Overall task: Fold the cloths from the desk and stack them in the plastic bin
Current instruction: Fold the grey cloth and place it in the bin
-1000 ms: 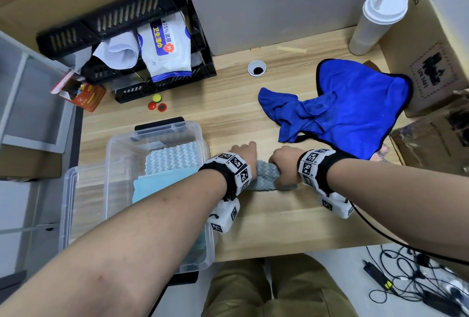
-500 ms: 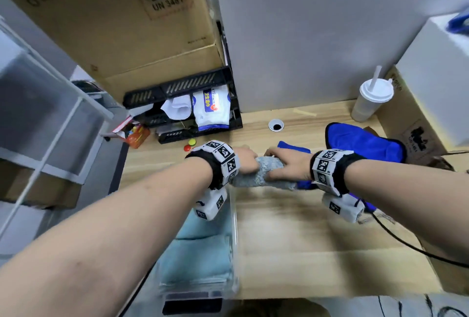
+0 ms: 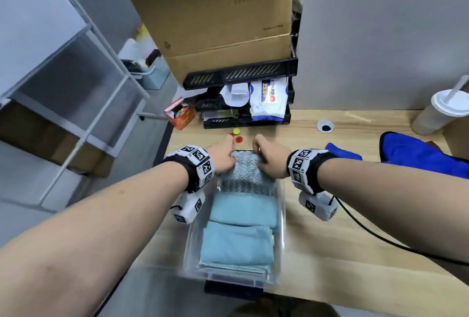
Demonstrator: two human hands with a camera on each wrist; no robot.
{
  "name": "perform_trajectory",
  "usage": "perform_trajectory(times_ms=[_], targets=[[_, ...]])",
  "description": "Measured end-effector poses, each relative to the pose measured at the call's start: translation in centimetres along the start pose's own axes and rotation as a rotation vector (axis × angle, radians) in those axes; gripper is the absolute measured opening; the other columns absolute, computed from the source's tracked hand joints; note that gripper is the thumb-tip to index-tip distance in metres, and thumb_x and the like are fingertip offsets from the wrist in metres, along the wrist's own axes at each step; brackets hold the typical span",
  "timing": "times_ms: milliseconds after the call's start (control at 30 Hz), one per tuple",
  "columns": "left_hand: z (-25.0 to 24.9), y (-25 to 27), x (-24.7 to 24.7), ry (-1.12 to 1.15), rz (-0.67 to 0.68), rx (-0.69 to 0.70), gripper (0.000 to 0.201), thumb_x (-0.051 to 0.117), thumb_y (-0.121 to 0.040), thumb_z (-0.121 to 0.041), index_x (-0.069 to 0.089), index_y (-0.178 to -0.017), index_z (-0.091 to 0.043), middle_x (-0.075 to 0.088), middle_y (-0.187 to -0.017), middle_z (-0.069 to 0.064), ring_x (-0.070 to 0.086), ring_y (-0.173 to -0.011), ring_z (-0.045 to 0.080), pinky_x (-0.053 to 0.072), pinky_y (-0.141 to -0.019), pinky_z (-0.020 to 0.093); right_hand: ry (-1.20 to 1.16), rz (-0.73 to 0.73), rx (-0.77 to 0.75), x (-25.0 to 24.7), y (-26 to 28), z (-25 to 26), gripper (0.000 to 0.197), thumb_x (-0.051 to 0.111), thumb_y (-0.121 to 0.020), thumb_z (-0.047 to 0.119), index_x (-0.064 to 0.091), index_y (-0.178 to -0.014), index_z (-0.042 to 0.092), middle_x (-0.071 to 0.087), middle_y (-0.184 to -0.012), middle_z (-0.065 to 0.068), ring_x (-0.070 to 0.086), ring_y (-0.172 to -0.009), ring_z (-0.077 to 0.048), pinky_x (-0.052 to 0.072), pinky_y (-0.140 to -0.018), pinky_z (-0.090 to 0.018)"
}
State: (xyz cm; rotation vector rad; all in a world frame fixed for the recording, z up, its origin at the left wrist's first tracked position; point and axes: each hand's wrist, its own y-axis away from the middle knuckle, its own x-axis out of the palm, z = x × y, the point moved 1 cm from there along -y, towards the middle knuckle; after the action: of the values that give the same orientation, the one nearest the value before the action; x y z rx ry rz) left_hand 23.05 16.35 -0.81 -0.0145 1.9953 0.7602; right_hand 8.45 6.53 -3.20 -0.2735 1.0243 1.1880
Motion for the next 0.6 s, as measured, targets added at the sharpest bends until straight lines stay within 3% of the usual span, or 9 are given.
perform_trajectory(times_ms=[67, 133, 233, 300, 467, 533, 600], targets=[[1.5, -0.5, 1.3, -0.015, -0.045, 0.010, 0.026, 0.059, -0.089, -0.014, 0.034, -0.096, -0.016, 0.048, -0.072, 0.001, 0.048, -0.064, 0.021, 0.041, -0.055, 0.032, 0.117, 0.012, -0.014, 1.3, -0.9, 0.3, 0.020, 0.052, -0.084, 0.007, 0.037, -0.089, 0.020, 0.053, -0.081, -0.003, 0.049, -0.074, -0.027, 0.037, -0.065, -0.031], [2.4, -1.2, 2.4, -0.068, -0.041, -0.004, 0.024, 0.064, -0.084, -0.014, 0.041, -0.082, -0.019, 0.048, -0.070, -0.003, 0.050, -0.071, 0.023, 0.035, -0.058, 0.029, 0.271, 0.084, -0.015, 2.0, -1.4, 0.7, 0.016, 0.053, -0.084, 0.008, 0.043, -0.084, 0.021, 0.053, -0.082, 0.000, 0.049, -0.077, -0.025, 0.037, -0.065, -0.029], [3.1, -2.1, 4.1, -0.125, -0.039, -0.018, 0.030, 0.068, -0.076, -0.016, 0.040, -0.067, -0.022, 0.051, -0.068, -0.006, 0.055, -0.075, 0.024, 0.041, -0.066, 0.030, 0.413, 0.164, -0.030, 2.9, -2.1, 0.8, 0.017, 0.063, -0.080, 0.015, 0.053, -0.092, 0.020, 0.057, -0.086, -0.001, 0.052, -0.080, -0.024, 0.040, -0.067, -0.027], [3.5, -2.6, 5.1, -0.213, -0.074, -0.016, 0.028, 0.069, -0.073, -0.024, 0.042, -0.069, -0.023, 0.056, -0.073, -0.005, 0.058, -0.080, 0.023, 0.043, -0.073, 0.030, 0.487, 0.189, -0.032, 4.1, -2.7, 0.4, 0.023, 0.069, -0.076, 0.020, 0.054, -0.093, 0.022, 0.064, -0.090, -0.001, 0.061, -0.085, -0.026, 0.043, -0.067, -0.027], [3.5, -3.5, 6.3, -0.450, -0.159, 0.022, 0.023, 0.066, -0.080, -0.045, 0.054, -0.082, -0.025, 0.066, -0.095, 0.004, 0.063, -0.095, 0.028, 0.048, -0.086, 0.036, 0.513, 0.228, 0.048, 5.4, -2.9, -0.2, 0.022, 0.056, -0.086, 0.021, 0.061, -0.107, 0.018, 0.068, -0.101, -0.006, 0.065, -0.091, -0.028, 0.045, -0.069, -0.028], [3.2, -3.4, 6.7, -0.553, -0.152, 0.013, 0.025, 0.065, -0.085, -0.043, 0.064, -0.092, -0.019, 0.068, -0.096, 0.006, 0.065, -0.093, 0.028, 0.049, -0.084, 0.036, 0.523, 0.252, 0.061, 5.6, -3.0, 0.0, 0.024, 0.055, -0.086, 0.021, 0.061, -0.109, 0.020, 0.069, -0.103, -0.004, 0.066, -0.093, -0.026, 0.048, -0.072, -0.030], [2.6, -3.0, 6.9, -0.630, -0.154, -0.004, 0.019, 0.063, -0.088, -0.032, 0.070, -0.093, -0.015, 0.071, -0.090, 0.004, 0.068, -0.086, 0.027, 0.051, -0.080, 0.036, 0.554, 0.296, 0.062, 5.6, -2.8, 0.6, 0.024, 0.058, -0.085, 0.023, 0.061, -0.109, 0.025, 0.069, -0.104, 0.000, 0.065, -0.096, -0.024, 0.049, -0.074, -0.031]])
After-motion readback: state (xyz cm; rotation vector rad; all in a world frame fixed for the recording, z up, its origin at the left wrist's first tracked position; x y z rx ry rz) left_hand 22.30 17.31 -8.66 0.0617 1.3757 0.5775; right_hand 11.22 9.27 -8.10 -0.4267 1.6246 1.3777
